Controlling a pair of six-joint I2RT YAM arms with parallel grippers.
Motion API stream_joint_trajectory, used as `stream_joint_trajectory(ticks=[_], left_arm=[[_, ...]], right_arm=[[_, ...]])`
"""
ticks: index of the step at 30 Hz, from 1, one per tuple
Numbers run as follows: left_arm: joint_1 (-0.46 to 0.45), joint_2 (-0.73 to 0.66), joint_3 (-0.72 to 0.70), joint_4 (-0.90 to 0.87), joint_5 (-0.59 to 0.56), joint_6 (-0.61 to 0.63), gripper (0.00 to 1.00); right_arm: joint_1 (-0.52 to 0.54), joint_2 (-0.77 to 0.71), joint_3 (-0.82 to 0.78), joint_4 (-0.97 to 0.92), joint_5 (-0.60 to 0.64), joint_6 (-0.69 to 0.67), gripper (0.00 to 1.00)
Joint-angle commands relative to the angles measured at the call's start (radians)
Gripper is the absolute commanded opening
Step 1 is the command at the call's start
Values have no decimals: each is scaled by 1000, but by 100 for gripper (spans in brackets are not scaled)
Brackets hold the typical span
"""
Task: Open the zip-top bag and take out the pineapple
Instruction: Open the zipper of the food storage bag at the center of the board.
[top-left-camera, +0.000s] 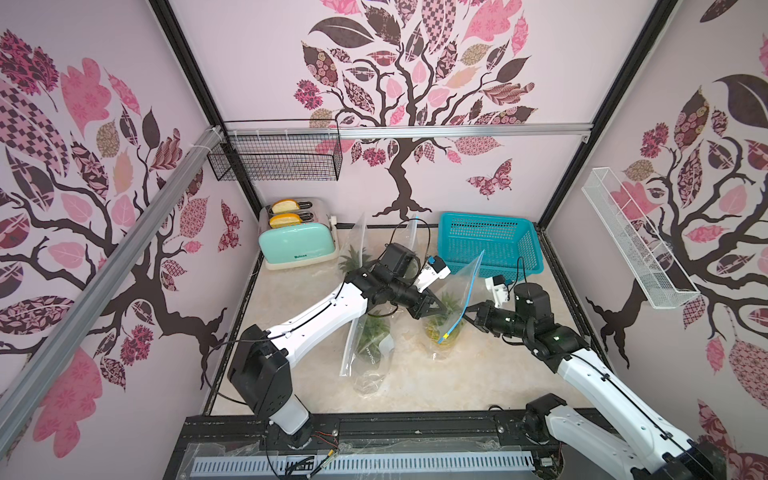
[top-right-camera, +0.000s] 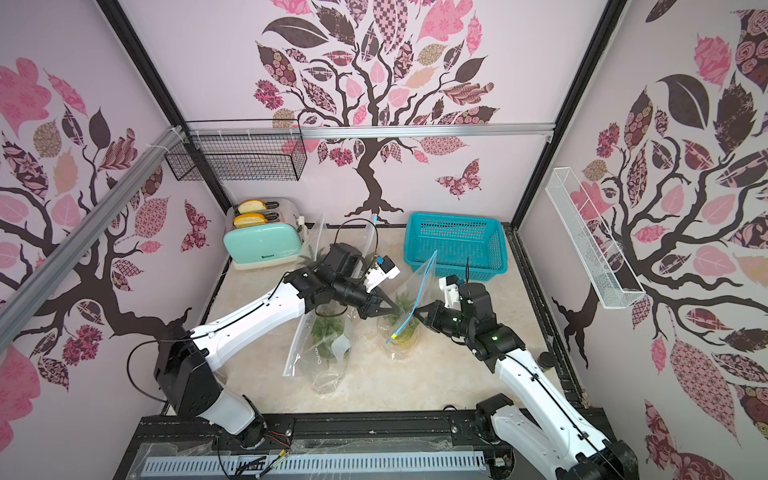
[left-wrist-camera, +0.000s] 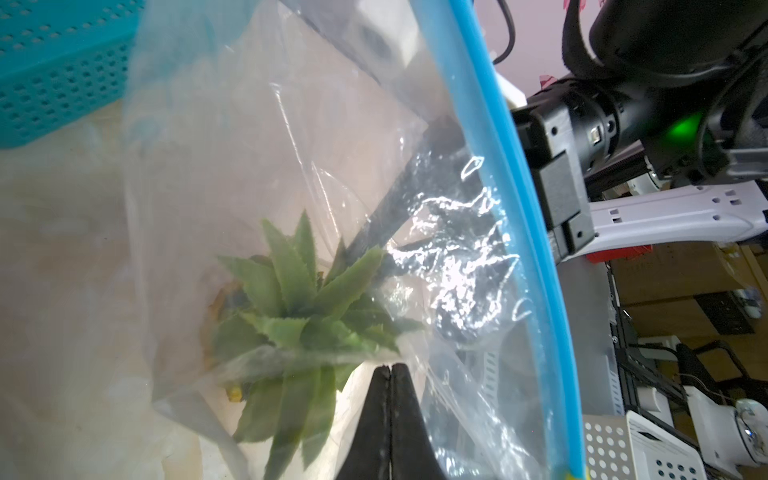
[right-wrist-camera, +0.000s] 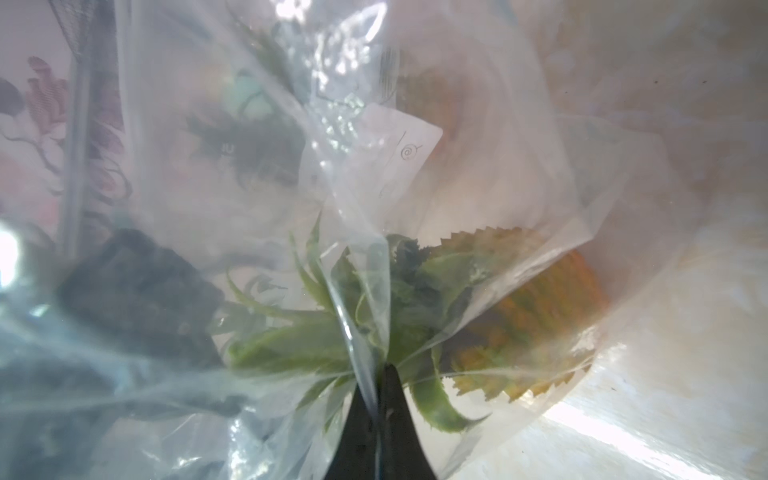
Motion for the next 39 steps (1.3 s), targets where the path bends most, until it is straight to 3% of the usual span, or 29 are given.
stream_joint_trajectory(ticks=[1, 6, 11, 13, 16, 21, 25, 28, 33, 39], left_arm=[[-3, -65, -33, 55, -99, -14, 0], [10, -144, -123, 101, -191, -44, 0], [33, -166, -177, 174, -139, -72, 0], [33, -158, -179, 211, -84, -66, 17], [33, -143, -171, 292, -14, -62, 34], [23, -75, -99, 301, 68, -28, 46], [2, -27, -69, 284, 71, 1, 50], [-4, -3, -72, 302, 49, 6, 51], [-6, 32, -58, 257, -40, 44, 62], [-6, -1, -52, 202, -154, 93, 88]], right_arm=[[4, -20, 79, -101, 62, -96, 0], [-47, -26, 117, -194, 78, -178, 0], [-108, 3, 131, -196, -21, -251, 0], [-115, 32, 141, -192, -53, -283, 0], [-124, 75, 147, -179, -103, -319, 0], [-125, 127, 150, -165, -143, -363, 0], [-125, 139, 153, -153, -159, -374, 0], [-125, 143, 158, -156, -170, -387, 0], [-124, 155, 175, -174, -165, -408, 0], [-126, 165, 179, -184, -169, -425, 0]])
